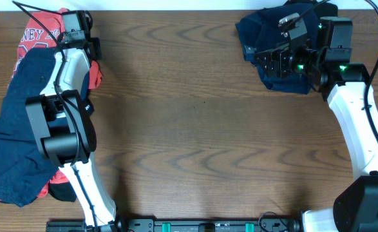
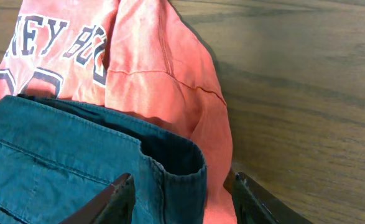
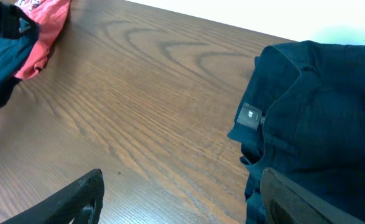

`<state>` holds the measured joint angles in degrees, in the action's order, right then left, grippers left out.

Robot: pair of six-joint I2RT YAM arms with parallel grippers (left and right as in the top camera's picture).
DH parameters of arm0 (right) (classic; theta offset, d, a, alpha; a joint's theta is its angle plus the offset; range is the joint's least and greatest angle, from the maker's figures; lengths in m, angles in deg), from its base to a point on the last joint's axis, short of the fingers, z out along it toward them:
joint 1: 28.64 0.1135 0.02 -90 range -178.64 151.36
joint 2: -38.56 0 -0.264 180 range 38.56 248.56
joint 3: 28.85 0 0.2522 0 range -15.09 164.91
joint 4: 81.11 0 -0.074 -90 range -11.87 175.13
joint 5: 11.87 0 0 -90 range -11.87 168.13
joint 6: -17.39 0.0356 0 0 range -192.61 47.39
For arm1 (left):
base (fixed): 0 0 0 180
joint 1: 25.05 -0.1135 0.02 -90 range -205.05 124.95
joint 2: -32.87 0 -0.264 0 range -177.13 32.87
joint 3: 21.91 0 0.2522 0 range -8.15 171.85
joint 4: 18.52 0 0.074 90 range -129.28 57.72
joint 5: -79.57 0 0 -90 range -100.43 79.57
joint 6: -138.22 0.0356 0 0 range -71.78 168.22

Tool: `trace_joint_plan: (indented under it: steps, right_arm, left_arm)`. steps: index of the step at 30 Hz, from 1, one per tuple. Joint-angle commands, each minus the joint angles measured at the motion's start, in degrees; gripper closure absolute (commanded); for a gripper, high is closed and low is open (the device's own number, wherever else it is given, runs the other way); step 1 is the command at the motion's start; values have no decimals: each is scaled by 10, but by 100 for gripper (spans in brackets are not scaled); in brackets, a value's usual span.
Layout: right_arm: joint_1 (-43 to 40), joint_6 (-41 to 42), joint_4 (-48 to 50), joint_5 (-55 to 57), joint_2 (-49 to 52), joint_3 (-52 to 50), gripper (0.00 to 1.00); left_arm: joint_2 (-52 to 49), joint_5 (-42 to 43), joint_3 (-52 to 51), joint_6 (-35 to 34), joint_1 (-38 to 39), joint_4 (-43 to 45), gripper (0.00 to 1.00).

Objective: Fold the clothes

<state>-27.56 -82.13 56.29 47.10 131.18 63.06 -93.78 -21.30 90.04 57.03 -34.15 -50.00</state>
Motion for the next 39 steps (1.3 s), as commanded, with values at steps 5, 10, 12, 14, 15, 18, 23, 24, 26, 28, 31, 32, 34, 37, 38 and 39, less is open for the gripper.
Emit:
trace_joint_plan:
  steps: [5, 10, 12, 14, 15, 18, 23, 24, 26, 28, 31, 32, 34, 37, 38, 39]
  right_arm:
    - [5, -4, 3, 2, 3, -2, 24]
    - [5, -4, 4, 2, 3, -2, 25]
    - [5, -4, 4, 2, 3, -2, 25]
    - [5, -4, 7, 2, 3, -2, 26]
    - [5, -4, 9, 2, 3, -2, 27]
    - [5, -4, 11, 2, 3, -2, 26]
    - [5, -4, 10, 2, 3, -2, 26]
    - [5, -4, 10, 2, 3, -2, 26]
    - [5, -3, 10, 1, 3, -2, 27]
    - [5, -2, 9, 2, 3, -2, 27]
    - [5, 3, 10, 1, 3, -2, 26]
    - [5, 3, 10, 2, 3, -2, 27]
    - [5, 3, 10, 2, 3, -2, 27]
    - [5, 3, 10, 2, 3, -2, 26]
    - [5, 3, 10, 2, 3, -2, 26]
    - [5, 3, 11, 2, 3, -2, 26]
  left_arm:
    - [-9, 0, 3, -40, -10, 3, 48]
    - [-20, -1, 3, -49, -11, 3, 49]
    - [-20, -1, 3, -49, -11, 7, 55]
    - [-20, -1, 3, -49, -11, 12, 60]
    - [-20, -1, 3, -49, -11, 12, 61]
    - [-20, -1, 3, -50, -11, 12, 61]
    - [-20, -1, 2, -51, -11, 11, 59]
    - [-20, -1, 2, -51, -11, 11, 58]
    - [-21, 0, 2, -51, -11, 12, 53]
    - [-24, 0, 2, -51, -11, 12, 51]
    - [-33, 0, 2, -50, -11, 14, 51]
    - [-35, 0, 2, -50, -11, 14, 51]
    - [-38, -1, 2, -50, -11, 14, 51]
    - [-41, -1, 2, -50, -11, 16, 52]
    - [-41, -1, 2, -50, -11, 16, 52]
    - [-41, -1, 2, -50, -11, 16, 52]
